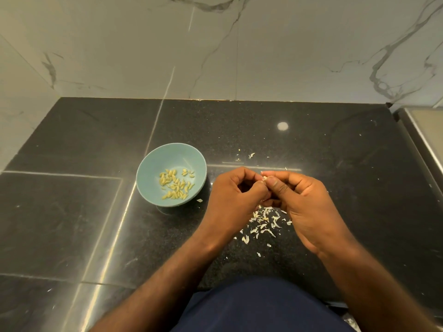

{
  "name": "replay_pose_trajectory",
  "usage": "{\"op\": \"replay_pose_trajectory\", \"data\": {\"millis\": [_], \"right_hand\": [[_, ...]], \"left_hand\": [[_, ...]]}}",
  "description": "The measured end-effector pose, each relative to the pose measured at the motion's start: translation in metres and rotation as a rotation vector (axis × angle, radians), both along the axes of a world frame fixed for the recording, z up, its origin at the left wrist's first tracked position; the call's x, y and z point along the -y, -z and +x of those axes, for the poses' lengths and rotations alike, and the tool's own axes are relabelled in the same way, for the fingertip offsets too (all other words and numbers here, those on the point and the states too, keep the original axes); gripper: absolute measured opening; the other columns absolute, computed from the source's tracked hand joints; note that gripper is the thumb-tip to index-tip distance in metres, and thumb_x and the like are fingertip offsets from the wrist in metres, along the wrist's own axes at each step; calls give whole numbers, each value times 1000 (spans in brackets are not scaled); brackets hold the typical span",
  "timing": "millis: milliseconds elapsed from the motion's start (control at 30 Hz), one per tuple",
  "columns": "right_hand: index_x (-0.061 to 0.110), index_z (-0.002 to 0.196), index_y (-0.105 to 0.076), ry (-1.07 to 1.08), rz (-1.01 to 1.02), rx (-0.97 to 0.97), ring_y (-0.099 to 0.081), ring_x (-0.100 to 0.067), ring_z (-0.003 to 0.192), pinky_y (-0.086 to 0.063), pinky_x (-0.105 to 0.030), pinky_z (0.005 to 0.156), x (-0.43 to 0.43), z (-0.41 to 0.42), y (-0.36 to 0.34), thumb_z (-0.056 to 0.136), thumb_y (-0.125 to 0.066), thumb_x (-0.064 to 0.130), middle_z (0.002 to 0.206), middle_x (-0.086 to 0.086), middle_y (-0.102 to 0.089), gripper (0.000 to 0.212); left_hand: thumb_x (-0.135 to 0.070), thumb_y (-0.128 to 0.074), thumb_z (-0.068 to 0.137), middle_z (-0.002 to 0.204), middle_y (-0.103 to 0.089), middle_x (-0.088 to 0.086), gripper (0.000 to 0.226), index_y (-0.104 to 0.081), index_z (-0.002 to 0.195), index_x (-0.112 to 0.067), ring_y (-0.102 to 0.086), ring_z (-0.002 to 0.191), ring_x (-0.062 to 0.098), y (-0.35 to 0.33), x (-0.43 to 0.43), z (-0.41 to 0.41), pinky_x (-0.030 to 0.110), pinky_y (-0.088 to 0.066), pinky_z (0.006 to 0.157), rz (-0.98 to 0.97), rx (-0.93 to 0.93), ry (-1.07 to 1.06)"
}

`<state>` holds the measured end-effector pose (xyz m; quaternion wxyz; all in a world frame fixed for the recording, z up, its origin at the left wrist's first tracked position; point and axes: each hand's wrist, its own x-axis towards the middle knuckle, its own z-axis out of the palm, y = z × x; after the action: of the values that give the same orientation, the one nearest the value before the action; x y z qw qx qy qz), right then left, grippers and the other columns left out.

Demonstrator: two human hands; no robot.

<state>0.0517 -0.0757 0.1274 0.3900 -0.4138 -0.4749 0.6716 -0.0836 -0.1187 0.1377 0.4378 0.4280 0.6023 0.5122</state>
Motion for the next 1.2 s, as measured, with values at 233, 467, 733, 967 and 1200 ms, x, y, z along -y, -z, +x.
{"op": "replay_pose_trajectory", "data": {"millis": [233,467,733,967,1200], "right_hand": [[4,104,-70,45,-6,-17,-65,-16,76,-56,-27,67,-4,0,-4,98,-54,10,83,-5,-72,18],[2,108,-70,116,-55,-72,-65,-19,78,-56,-30,72,-3,10,-1,93,-59,10,85,-7,-71,21],[6,97,-73,134,-22,-69,-69,-25,83,-58,-31,74,2,13,1,78,-71,7,90,-17,-74,19],[4,98,-70,139,7,-57,-72,-23,82,-58,-29,74,6,11,-3,76,-72,10,88,-15,-75,23],[3,99,-71,174,51,-45,-73,-26,81,-59,-30,73,5,12,-7,79,-73,11,85,-17,-75,21]], "left_hand": [[-9,-62,92,68,-65,4,7,-67,86,-7,-58,58,6,1,-1,-7,19,-49,56,-39,52,-68],[-13,-70,91,77,-74,6,4,-73,90,-11,-69,62,13,7,-3,-11,22,-53,54,-62,-36,-37],[-28,-79,82,62,-70,2,20,-70,77,-11,-64,53,12,7,-4,-10,21,-48,51,-78,-94,12],[-14,-66,94,83,-76,-3,12,-75,102,-19,-71,69,13,5,-2,-4,31,-60,59,-25,-112,76],[-20,-76,86,82,-74,3,10,-72,94,-15,-70,70,16,-2,-6,-4,20,-51,55,16,-64,30]]}}
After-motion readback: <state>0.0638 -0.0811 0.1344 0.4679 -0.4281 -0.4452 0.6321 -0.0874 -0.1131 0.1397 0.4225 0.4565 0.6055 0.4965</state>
